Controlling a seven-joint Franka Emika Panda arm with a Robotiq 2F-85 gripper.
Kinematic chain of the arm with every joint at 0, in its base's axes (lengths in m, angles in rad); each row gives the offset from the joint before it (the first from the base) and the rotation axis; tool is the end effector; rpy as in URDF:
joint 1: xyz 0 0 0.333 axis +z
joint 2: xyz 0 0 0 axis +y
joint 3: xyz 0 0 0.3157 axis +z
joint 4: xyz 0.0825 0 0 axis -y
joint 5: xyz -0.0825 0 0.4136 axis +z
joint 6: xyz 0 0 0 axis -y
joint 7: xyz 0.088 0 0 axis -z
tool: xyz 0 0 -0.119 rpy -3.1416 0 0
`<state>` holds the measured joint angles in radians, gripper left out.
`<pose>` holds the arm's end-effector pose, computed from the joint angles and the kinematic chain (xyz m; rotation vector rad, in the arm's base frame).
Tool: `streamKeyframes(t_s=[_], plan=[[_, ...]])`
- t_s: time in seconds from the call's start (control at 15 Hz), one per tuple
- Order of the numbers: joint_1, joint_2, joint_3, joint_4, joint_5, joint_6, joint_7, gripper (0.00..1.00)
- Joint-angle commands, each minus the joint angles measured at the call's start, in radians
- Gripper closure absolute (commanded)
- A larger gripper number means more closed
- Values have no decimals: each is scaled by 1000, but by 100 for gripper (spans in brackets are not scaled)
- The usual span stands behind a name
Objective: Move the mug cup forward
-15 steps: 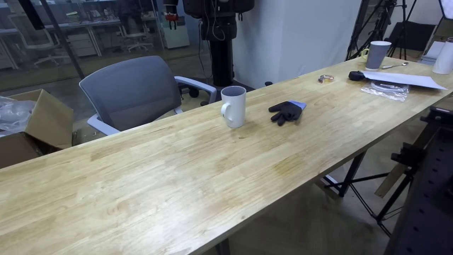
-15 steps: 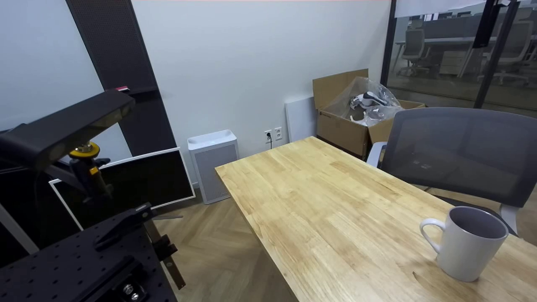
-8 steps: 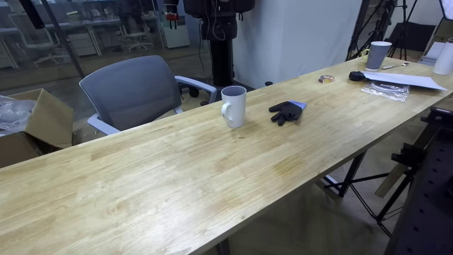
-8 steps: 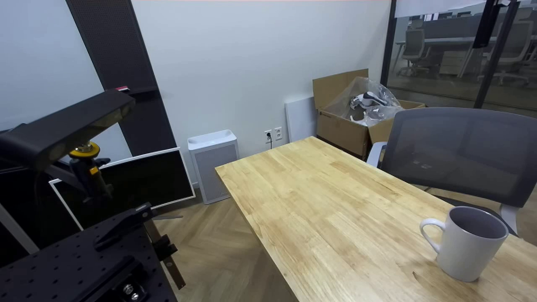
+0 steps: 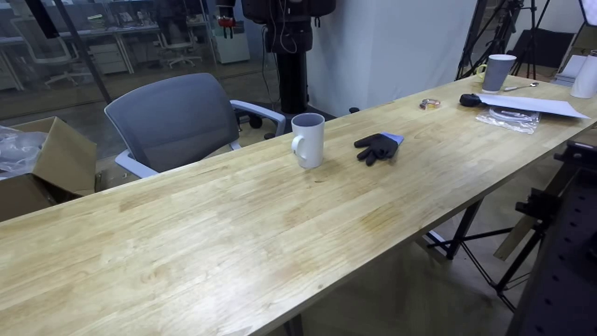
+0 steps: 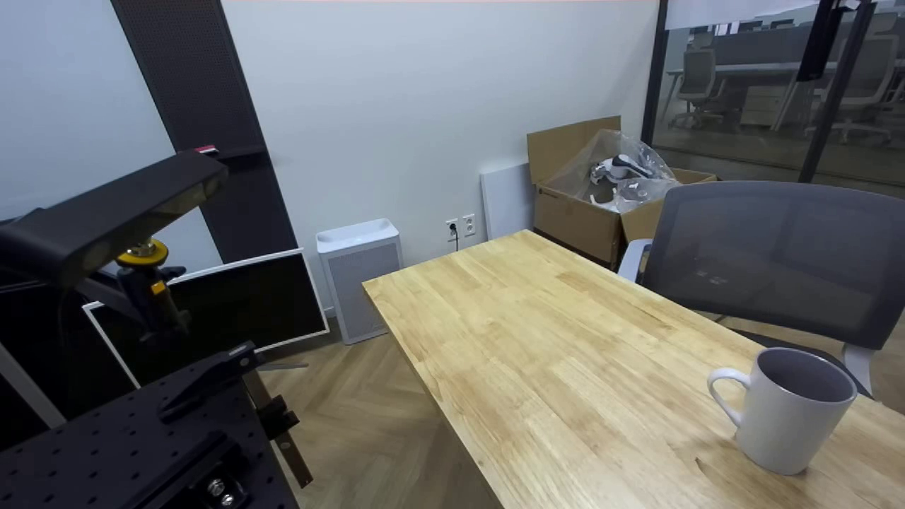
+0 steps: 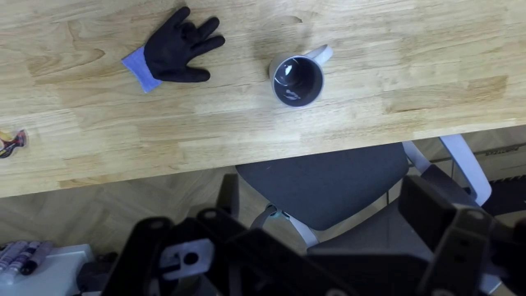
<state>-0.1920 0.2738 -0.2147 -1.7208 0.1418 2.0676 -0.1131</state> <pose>0.6244 -0.2487 0.4114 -3.0449 0.5324 -0.1479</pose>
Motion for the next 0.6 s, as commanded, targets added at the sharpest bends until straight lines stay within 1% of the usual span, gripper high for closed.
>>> streamKeyframes(t_s=[0.0, 0.07, 0.13, 0.27, 0.53], plan=[[-7, 88, 20, 120, -45, -31, 53, 0], [-10, 92, 27, 129, -42, -39, 45, 0], [-18, 57, 31, 63, -33, -5, 16, 0], [-18, 78, 37, 86, -34, -7, 17, 0], [-19, 83, 38, 95, -34, -9, 17, 0]])
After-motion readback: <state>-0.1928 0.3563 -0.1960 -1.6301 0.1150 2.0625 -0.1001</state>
